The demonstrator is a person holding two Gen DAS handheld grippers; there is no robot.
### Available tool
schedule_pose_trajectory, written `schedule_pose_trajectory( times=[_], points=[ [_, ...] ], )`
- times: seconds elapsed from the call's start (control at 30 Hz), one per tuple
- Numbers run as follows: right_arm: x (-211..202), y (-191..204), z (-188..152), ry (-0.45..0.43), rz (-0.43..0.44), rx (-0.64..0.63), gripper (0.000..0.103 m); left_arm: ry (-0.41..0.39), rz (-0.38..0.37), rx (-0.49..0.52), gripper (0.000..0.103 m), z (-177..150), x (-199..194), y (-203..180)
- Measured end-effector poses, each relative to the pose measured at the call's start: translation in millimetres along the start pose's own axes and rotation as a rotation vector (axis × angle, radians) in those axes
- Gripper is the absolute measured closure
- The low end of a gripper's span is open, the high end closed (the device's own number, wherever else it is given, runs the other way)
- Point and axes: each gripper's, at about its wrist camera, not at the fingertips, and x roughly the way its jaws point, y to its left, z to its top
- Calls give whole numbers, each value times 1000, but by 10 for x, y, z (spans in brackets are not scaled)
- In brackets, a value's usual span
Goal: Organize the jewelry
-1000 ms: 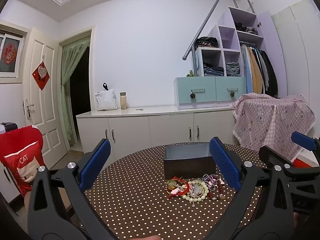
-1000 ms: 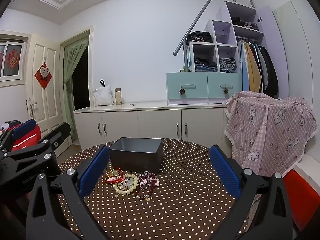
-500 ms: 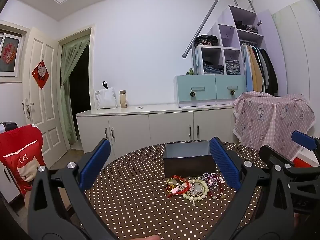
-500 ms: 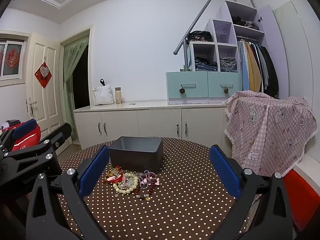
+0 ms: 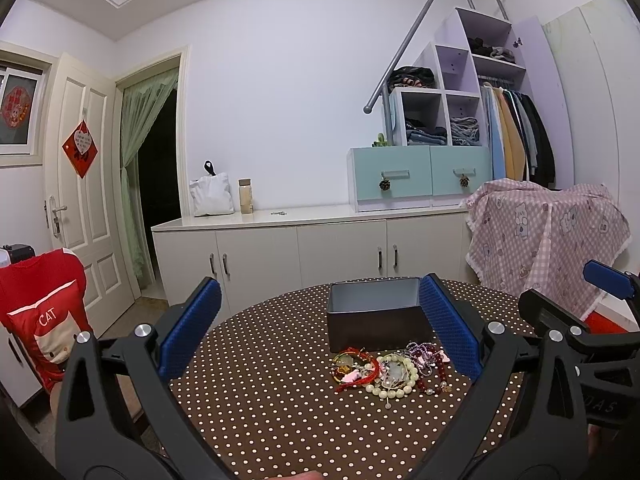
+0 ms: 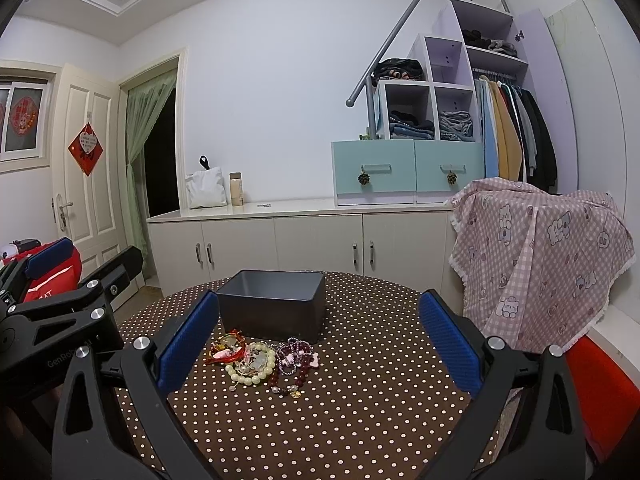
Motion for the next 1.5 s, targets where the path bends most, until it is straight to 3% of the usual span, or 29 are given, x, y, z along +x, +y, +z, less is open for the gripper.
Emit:
schedule_pose_trajectory(
  times=[0.97, 1.5],
  points=[
    [61, -9, -23, 22, 2, 7, 7, 9, 0, 4, 6, -1, 2, -33],
    [150, -17, -4, 57, 12, 3, 7, 62, -11, 8, 6, -67, 134, -49]
  ],
)
